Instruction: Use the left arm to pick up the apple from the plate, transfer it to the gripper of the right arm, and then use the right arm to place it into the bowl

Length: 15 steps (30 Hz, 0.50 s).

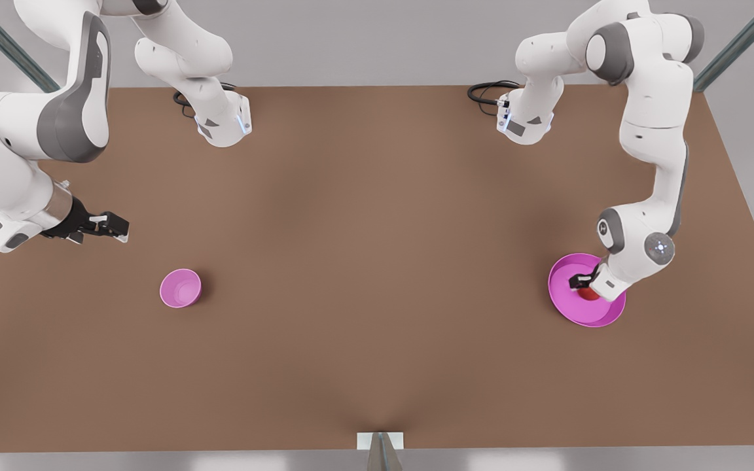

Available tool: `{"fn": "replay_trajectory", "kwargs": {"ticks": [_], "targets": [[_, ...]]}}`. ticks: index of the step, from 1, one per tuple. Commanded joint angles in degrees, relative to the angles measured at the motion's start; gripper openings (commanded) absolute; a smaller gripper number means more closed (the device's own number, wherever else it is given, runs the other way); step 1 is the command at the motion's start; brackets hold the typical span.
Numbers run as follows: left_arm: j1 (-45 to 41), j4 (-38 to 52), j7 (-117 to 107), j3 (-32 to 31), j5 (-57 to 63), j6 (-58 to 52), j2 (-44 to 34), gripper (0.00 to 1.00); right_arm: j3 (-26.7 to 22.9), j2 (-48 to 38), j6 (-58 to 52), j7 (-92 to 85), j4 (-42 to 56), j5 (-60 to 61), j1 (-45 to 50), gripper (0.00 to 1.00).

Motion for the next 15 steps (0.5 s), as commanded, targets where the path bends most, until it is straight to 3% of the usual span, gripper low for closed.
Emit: {"fn": "replay_trajectory", "kwargs": {"ticks": [1, 5, 10, 12, 15], "targets": [[-0.07, 2.10, 1.40, -0.30, -0.60, -5.44, -1.80, 0.70, -0.02, 0.00, -0.03, -0.19, 0.02, 0.04, 0.00, 1.00], [-0.42, 13.26, -0.88, -10.75, -19.49, -20.22, -4.70, 0.70, -0.02, 0.00, -0.03, -0.10, 0.02, 0.04, 0.17, 1.00], [-0.60, 16.78, -3.70, -22.18, -23.01, -21.72, -4.88, 0.70, -0.02, 0.00, -0.03, -0.10, 0.02, 1.62, 0.09, 1.00], [-0.95, 17.84, 10.59, -24.91, -32.74, -18.04, -2.25, 0.70, -0.02, -0.09, -0.73, -0.10, -0.16, 3.19, 0.17, 1.00], [-9.55, 21.61, 41.53, -25.17, -54.18, -10.82, 2.94, 0.70, -0.02, 1.84, -1.53, -0.19, -3.23, 23.05, -0.44, 1.00]]}}
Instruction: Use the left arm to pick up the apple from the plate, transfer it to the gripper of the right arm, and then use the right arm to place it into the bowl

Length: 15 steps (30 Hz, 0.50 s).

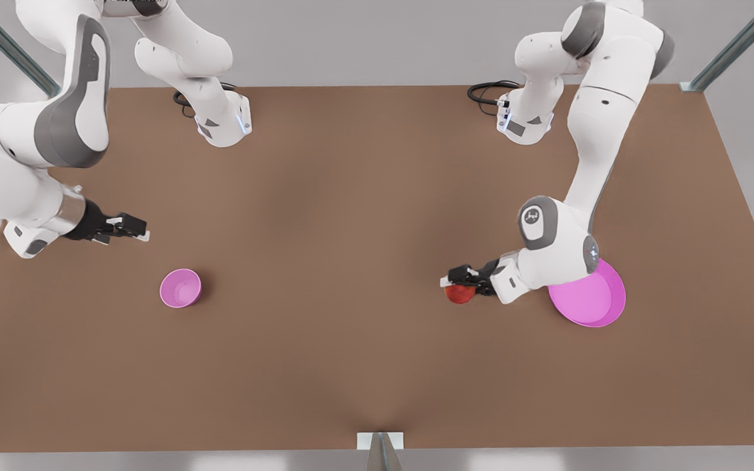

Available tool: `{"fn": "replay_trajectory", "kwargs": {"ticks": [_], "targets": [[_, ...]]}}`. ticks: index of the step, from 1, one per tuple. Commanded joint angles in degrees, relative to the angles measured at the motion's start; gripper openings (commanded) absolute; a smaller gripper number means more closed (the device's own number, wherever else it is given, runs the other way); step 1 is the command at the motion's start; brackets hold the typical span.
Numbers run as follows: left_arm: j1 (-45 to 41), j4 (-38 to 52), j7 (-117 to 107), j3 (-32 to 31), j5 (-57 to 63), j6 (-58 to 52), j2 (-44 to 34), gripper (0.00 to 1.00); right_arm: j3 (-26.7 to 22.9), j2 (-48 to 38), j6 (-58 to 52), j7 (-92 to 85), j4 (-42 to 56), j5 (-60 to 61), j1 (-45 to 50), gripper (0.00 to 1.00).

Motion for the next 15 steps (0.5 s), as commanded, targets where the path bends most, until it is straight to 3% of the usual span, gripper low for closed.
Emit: {"fn": "replay_trajectory", "kwargs": {"ticks": [1, 4, 9, 12, 15], "targets": [[-3.42, 2.52, 46.90, -0.17, -24.42, 3.99, 3.04, 0.70, 0.00, 2.13, -0.07, -1.37, -0.61, 15.80, -0.27, 1.00], [-10.62, 16.75, 66.08, -0.43, -38.07, 4.43, 13.50, 0.70, 0.43, 9.08, 5.55, -6.48, -0.44, 29.86, 0.70, 1.00], [-11.68, 35.13, 102.04, -16.25, -47.05, 4.34, 32.40, 0.70, 5.62, 17.87, 18.91, -15.70, -0.08, 51.50, 2.45, 1.00], [-11.95, 38.47, 116.63, -21.70, -47.05, 4.25, 37.77, 0.70, 5.62, 21.65, 24.19, -23.09, 0.62, 59.32, 5.36, 1.00], [-12.65, 39.62, 125.77, -22.14, -47.14, 4.17, 38.82, 0.70, 5.62, 23.41, 25.68, -27.39, 1.41, 60.12, 5.45, 1.00]]}}
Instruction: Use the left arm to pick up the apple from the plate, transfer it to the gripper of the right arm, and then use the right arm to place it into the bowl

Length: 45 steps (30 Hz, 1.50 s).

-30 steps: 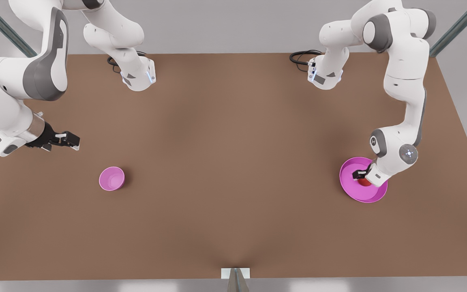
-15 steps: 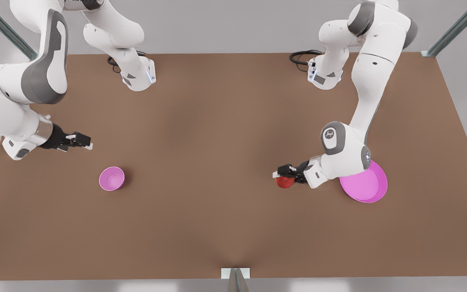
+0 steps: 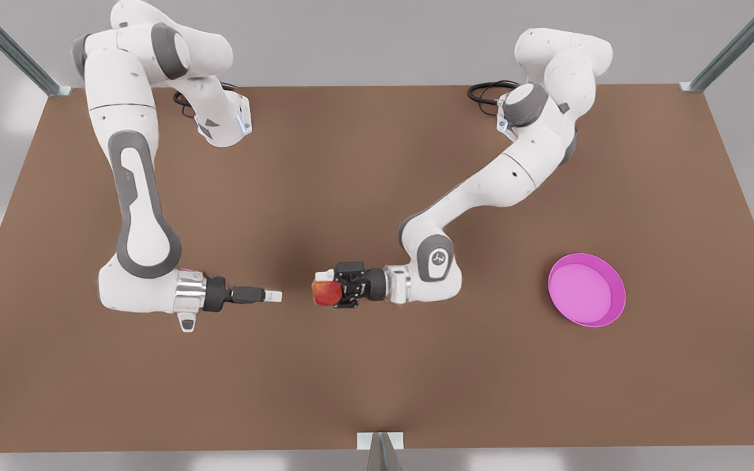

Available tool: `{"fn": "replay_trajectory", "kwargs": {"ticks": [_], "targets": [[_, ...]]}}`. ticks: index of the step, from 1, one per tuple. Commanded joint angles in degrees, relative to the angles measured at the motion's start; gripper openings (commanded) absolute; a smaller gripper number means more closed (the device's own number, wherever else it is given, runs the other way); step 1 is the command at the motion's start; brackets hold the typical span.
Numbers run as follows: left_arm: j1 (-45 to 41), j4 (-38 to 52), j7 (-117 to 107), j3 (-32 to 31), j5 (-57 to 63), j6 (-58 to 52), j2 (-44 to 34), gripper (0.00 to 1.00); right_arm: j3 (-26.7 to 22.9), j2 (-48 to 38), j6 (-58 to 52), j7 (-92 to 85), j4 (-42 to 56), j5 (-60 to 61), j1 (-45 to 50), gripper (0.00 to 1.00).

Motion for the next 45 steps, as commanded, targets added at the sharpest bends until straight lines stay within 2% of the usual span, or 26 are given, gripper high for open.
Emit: {"fn": "replay_trajectory", "kwargs": {"ticks": [1, 4, 10, 16, 26, 40, 45], "targets": [[-0.07, 0.29, 71.16, -1.43, -1.50, -0.22, 0.84, 0.70, 0.00, 0.57, 6.48, -20.90, 0.19, 4.74, 0.04, 1.00], [-0.07, 0.29, 71.86, -1.69, -1.59, -0.49, 0.93, 0.70, 0.09, 1.01, 6.92, -23.63, -0.77, 4.92, 1.18, 1.00], [-0.16, 0.29, 72.03, -2.04, -1.59, -0.57, 2.60, 0.70, 1.41, -5.67, 5.08, -25.56, -8.86, 4.92, 0.39, 1.00], [-1.12, 0.29, 72.04, -2.31, -1.67, -0.49, 3.48, 0.70, 1.67, -5.32, 5.96, -23.19, -8.59, 6.33, 1.27, 1.00], [-1.30, 0.29, 72.04, -2.31, -1.68, -0.49, 3.92, 0.70, 3.08, -6.64, 5.60, -7.37, -9.82, 5.71, 1.62, 1.00], [-1.56, 0.29, 72.04, -2.22, -1.59, -0.40, 4.27, 0.70, 4.13, -5.23, 6.66, -7.19, -11.23, 5.89, 3.38, 1.00], [-1.56, 0.29, 72.04, -2.22, -1.59, -0.49, 4.27, 0.70, 4.22, -4.26, 11.49, -6.84, -10.44, 7.65, 6.02, 1.00]]}}
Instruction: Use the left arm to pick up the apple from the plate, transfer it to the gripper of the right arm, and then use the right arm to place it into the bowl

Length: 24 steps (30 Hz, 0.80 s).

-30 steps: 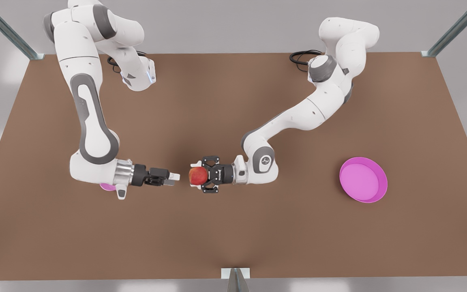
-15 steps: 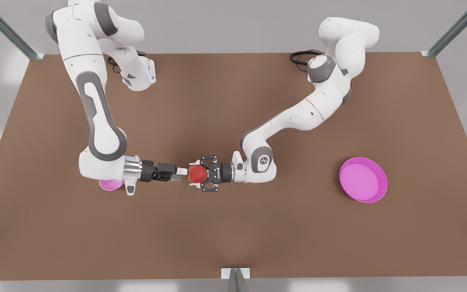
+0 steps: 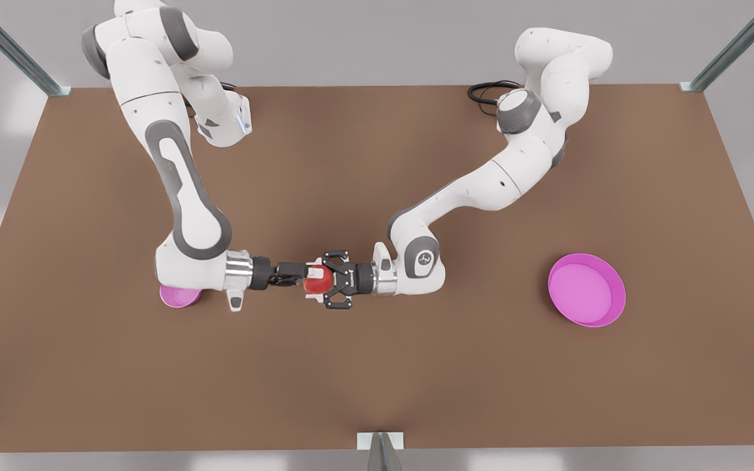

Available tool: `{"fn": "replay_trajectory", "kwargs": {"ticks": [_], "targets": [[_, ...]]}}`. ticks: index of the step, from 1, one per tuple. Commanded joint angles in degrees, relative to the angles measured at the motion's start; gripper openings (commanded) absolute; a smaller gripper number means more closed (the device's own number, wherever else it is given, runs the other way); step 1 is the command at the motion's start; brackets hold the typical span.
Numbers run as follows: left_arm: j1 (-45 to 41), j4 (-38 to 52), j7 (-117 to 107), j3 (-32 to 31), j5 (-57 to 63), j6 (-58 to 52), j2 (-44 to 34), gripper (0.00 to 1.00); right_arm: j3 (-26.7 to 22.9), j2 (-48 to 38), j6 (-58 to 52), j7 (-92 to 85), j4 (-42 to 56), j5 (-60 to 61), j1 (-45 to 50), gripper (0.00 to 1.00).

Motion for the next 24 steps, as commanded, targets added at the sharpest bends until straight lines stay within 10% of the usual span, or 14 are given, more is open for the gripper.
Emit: {"fn": "replay_trajectory", "kwargs": {"ticks": [1, 10, 13, 19, 21, 24], "targets": [[0.00, 0.02, 4.73, -0.04, 0.52, -0.42, -0.12, 0.70, 0.03, 0.07, 3.04, 2.44, 0.06, 1.04, 0.50, 1.00], [-0.09, 0.02, 4.73, 0.14, 0.52, -0.42, -0.12, 0.70, 0.03, 1.56, 5.58, 0.16, -0.03, 0.95, 1.82, 0.99], [-0.09, 0.02, 4.73, 0.14, 0.52, -0.42, -0.12, 0.71, 0.03, 1.48, 5.94, 0.07, -0.11, 0.78, 1.82, 0.77], [-0.09, 0.02, 4.73, 0.14, 0.52, -0.42, -0.12, 0.71, 0.03, 1.48, 5.59, 0.07, -0.20, 0.69, 1.64, 0.75], [0.00, -0.15, 4.55, 0.14, 0.43, -0.42, -0.12, 1.00, 0.03, 1.48, 5.58, 0.07, -0.20, 0.69, 1.55, 0.75], [0.00, -0.15, 4.55, 0.14, 0.52, -0.42, -0.12, 1.00, 0.03, 1.48, 5.50, -0.19, -0.20, 0.34, 1.46, 0.75]]}}
